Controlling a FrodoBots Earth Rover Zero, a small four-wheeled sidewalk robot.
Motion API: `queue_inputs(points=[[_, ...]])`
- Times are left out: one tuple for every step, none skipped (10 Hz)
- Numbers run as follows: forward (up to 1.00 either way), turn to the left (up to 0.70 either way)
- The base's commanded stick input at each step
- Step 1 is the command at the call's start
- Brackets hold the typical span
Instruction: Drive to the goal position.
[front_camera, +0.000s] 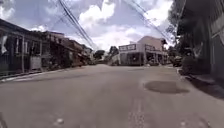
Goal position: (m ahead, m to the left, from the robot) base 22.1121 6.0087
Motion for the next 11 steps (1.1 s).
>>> queue_inputs(points=[[0.7, 0.0], [0.7, 0.0], [0.7, 0.0], [0.7, 0.0], [0.7, 0.0], [0.7, 0.0], [0.7, 0.0], [0.7, 0.0], [0.7, 0.0], [0.7, 0.0], [0.7, 0.0]])
